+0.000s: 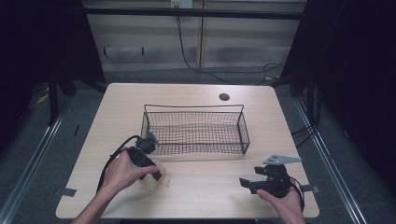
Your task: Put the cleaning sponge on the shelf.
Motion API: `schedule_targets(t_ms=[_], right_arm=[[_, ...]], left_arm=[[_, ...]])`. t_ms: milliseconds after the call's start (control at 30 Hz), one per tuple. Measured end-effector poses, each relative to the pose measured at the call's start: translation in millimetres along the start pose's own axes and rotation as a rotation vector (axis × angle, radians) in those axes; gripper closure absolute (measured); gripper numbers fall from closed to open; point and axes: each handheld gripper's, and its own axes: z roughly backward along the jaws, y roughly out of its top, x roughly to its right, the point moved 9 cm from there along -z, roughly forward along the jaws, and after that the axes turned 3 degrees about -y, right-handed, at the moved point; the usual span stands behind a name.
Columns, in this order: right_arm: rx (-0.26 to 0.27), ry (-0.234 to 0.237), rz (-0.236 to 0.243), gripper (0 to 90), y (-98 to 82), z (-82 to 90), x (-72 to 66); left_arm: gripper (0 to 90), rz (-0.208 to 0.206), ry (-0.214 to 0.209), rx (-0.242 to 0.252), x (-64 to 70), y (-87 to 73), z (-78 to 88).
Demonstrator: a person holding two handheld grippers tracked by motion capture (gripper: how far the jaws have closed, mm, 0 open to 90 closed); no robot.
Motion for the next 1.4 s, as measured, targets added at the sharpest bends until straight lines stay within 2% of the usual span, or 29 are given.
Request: schedule_targets(t_ms=[67,333,400,533,600,667,700,800,900,1000,1133,1200,1400], right_arm=[[-0.001,0.002,0.000,17.8,-0.1,0.0,-0.1],[-0.009,0.001,-0.004,17.6,-0.8,-0.5,-0.1],[-0.008,0.002,-0.004,17.6,-0.9,-0.2,-0.3],[-0.015,0.000,-0.007,17.5,-1.5,-0.7,0.3],[-0.018,0.000,-0.007,17.5,-1.8,-0.7,0.4],[-0.018,0.000,-0.008,17.5,-1.9,-0.7,0.5],[-0.017,-0.002,-0.011,17.5,-1.9,-0.8,1.3],[-0.018,-0.001,-0.010,17.5,-2.1,-0.7,1.1],[-0.021,0.000,-0.010,17.5,-2.3,-0.9,0.9],[-0.024,0.000,-0.012,17.5,-2.6,-1.3,0.9],[-0.029,0.001,-0.011,17.4,-3.2,-2.1,1.1],[-0.030,0.001,-0.011,17.4,-3.3,-2.2,1.1],[-0.035,0.000,-0.017,17.0,-3.8,-2.5,1.8]], left_arm=[[25.9,-0.013,0.003,-0.032,0.9,-1.2,-2.8],[25.1,-0.039,0.015,-0.091,3.9,-3.4,-9.0],[25.4,-0.049,0.014,-0.093,4.8,-3.0,-10.7],[26.4,-0.043,0.017,-0.093,4.5,-2.8,-10.3],[26.7,-0.042,0.038,-0.084,2.6,-2.6,-9.2],[26.8,-0.038,0.039,-0.093,2.6,-3.7,-9.3],[26.8,-0.043,0.013,-0.084,4.0,-3.5,-8.4],[26.8,-0.044,0.010,-0.053,3.8,-1.5,-5.4],[26.7,-0.051,-0.010,-0.070,3.6,-3.9,-3.6],[26.8,-0.049,-0.012,-0.059,1.7,-4.0,-1.7],[26.7,-0.048,-0.041,-0.040,3.3,-4.9,2.6],[26.8,-0.052,-0.067,-0.027,5.7,-4.9,6.5],[26.7,-0.078,-0.082,-0.018,5.6,-5.3,14.2]])
